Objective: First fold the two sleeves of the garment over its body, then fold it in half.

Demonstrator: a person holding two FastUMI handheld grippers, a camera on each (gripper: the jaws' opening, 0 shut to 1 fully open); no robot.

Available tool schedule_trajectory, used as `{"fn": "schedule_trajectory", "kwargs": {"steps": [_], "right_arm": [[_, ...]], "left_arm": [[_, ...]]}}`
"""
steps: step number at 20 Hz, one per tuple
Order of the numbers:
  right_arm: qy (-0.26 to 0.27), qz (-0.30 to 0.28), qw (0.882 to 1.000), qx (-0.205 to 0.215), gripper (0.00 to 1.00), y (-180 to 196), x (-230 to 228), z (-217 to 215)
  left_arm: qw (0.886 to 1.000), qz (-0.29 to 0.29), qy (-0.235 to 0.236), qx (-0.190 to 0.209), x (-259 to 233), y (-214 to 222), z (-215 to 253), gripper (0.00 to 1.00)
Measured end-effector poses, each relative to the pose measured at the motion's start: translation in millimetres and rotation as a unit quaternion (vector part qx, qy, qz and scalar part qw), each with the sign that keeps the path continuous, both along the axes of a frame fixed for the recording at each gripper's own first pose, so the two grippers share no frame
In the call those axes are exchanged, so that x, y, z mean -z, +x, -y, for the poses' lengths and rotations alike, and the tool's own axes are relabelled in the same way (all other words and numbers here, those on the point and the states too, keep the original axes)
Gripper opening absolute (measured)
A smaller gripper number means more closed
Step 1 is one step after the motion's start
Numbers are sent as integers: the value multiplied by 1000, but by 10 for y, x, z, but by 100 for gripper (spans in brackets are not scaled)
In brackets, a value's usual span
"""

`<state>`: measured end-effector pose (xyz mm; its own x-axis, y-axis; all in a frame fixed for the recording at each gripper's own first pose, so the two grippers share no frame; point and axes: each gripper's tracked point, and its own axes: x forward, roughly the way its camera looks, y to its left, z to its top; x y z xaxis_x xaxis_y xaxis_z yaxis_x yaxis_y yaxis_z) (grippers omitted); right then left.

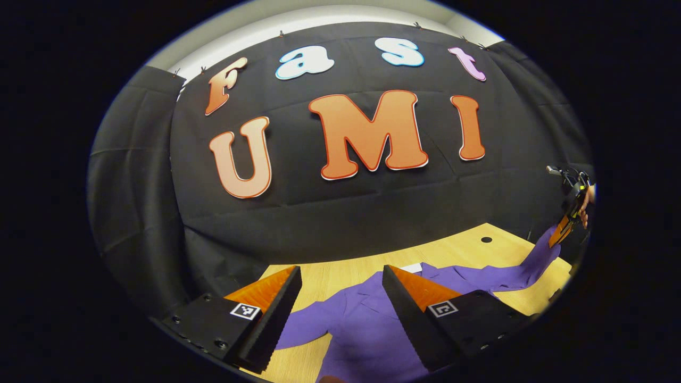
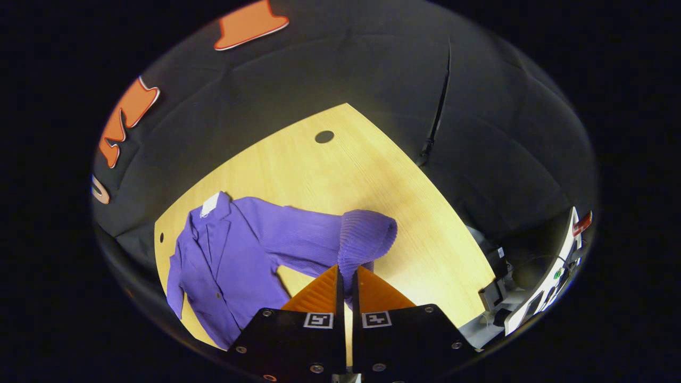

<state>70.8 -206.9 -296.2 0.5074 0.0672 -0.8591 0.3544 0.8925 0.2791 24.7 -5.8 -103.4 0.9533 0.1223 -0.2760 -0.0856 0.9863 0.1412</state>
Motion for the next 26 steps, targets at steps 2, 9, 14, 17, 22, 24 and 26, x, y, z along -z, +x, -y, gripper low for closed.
{"fn": "schedule_trajectory", "kwargs": {"steps": [2,9,14,17,22,24,26], "right_arm": [[5,12,1000,-21,5,61,-98,-257],[16,46,995,-90,5,320,-426,-1177],[24,63,988,-136,5,494,-638,-1799],[23,74,983,-164,5,581,-743,-2137],[28,89,973,-212,5,649,-951,-2715],[27,96,968,-232,5,697,-1038,-2923],[35,107,961,-251,5,719,-1163,-3215]], "left_arm": [[1000,2,-4,-5,3,-32,-117,98],[999,3,2,-42,4,-181,-643,98],[997,4,11,-73,7,-333,-988,98],[995,0,16,-96,3,-454,-1228,98],[992,-1,17,-127,27,-679,-1528,98],[990,0,17,-137,27,-737,-1672,98],[988,-4,18,-154,60,-813,-1851,98]]}}
